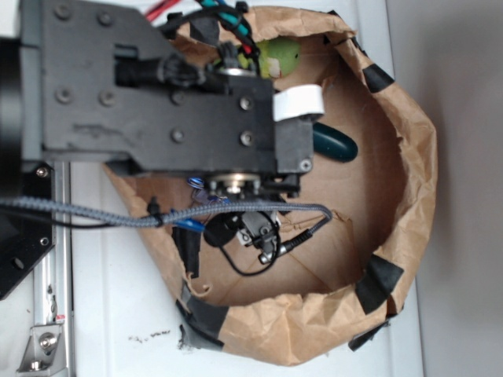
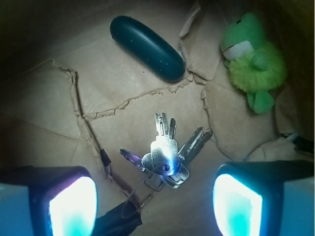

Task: Grab the silver keys.

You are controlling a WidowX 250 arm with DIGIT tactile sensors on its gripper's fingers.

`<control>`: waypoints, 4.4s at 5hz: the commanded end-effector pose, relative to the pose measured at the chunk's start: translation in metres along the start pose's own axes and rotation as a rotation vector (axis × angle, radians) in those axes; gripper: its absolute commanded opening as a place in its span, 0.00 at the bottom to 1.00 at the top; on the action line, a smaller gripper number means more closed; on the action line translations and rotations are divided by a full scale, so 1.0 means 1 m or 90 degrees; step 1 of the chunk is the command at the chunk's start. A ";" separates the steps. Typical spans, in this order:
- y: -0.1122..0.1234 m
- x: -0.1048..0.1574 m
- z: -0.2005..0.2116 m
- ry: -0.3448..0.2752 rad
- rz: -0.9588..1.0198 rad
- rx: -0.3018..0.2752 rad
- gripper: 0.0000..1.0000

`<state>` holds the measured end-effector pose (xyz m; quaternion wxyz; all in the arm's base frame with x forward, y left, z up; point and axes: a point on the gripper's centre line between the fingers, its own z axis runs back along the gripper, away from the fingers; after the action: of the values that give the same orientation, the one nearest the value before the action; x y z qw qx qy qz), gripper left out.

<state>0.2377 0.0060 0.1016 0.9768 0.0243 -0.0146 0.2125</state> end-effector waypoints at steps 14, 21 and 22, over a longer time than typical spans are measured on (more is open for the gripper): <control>-0.015 0.010 -0.034 0.040 0.118 0.012 1.00; -0.015 0.000 -0.027 0.102 0.062 0.026 1.00; -0.015 0.000 -0.027 0.102 0.062 0.026 1.00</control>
<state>0.2400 -0.0130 0.0594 0.9618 0.0346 0.0910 0.2559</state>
